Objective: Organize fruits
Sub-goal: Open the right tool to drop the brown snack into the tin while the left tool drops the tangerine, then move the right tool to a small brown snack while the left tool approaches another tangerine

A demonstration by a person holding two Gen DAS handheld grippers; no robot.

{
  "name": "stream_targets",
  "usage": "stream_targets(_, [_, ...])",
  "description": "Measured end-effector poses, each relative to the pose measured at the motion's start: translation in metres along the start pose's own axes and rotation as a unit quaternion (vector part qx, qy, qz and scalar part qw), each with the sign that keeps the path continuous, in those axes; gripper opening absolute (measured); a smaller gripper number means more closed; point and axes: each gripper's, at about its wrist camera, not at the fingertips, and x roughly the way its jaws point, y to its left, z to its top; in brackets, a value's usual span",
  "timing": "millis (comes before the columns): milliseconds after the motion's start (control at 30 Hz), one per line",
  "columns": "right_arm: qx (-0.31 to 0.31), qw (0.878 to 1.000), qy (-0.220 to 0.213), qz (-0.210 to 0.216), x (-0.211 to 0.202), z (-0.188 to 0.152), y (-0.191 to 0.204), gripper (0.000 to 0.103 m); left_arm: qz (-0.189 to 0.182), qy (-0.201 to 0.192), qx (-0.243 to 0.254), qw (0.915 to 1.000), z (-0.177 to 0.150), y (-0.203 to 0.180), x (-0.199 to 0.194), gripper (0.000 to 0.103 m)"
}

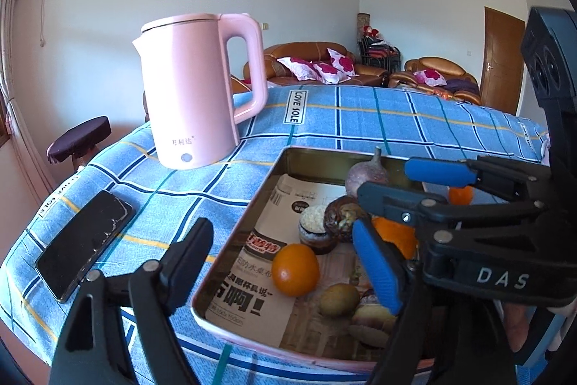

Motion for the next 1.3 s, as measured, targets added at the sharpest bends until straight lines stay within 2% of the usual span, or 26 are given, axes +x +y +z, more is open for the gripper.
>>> stream_targets(100, [-0.008,1.0,-0.009,-0.025,-0.015,-0.001,-0.002,0.06,-0.012,-0.011,0.007,0.9998,0.002,-0.008,-0.007,0.083])
stream_targets(200, [-0.015,0.998,-0.016,-0.067,-0.038,-0.007,-0.014,0.06,-0.022,-0.021,0.015,0.9994,0.005,-0.019,-0.014,0.092])
stream_targets(367, [0.004,0.989,-0.007,-0.147,-0.078,-0.026,-0.061,0.061,-0.051,-0.032,0.028,0.9978,0.014,-0.042,-0.023,0.093])
stream_targets(533, [0.055,0.974,0.019,-0.22,-0.103,-0.049,-0.119,0.061,-0.078,-0.033,0.05,0.9951,0.026,-0.072,-0.022,0.098])
stream_targets(667, [0.087,0.969,0.05,-0.225,-0.104,-0.063,-0.148,0.061,-0.094,-0.027,0.067,0.993,0.034,-0.098,-0.014,0.099])
stream_targets(867, [0.105,0.972,0.074,-0.197,-0.094,-0.073,-0.158,0.061,-0.1,0.0,0.085,0.9914,0.039,-0.127,0.012,0.099])
stream_targets(1100, [0.113,0.972,0.11,-0.177,-0.078,-0.079,-0.163,0.06,-0.101,0.026,0.091,0.9904,0.036,-0.14,0.03,0.099])
stream_targets(1167, [0.112,0.972,0.113,-0.172,-0.077,-0.079,-0.163,0.046,-0.107,0.028,0.097,0.9891,0.036,-0.145,0.031,0.099])
stream_targets(1267, [0.11,0.972,0.111,-0.176,-0.077,-0.078,-0.163,0.045,-0.111,0.035,0.113,0.9867,0.034,-0.155,0.037,0.095])
stream_targets(1300, [0.112,0.972,0.108,-0.179,-0.078,-0.078,-0.163,0.045,-0.114,0.041,0.116,0.9859,0.034,-0.158,0.04,0.091])
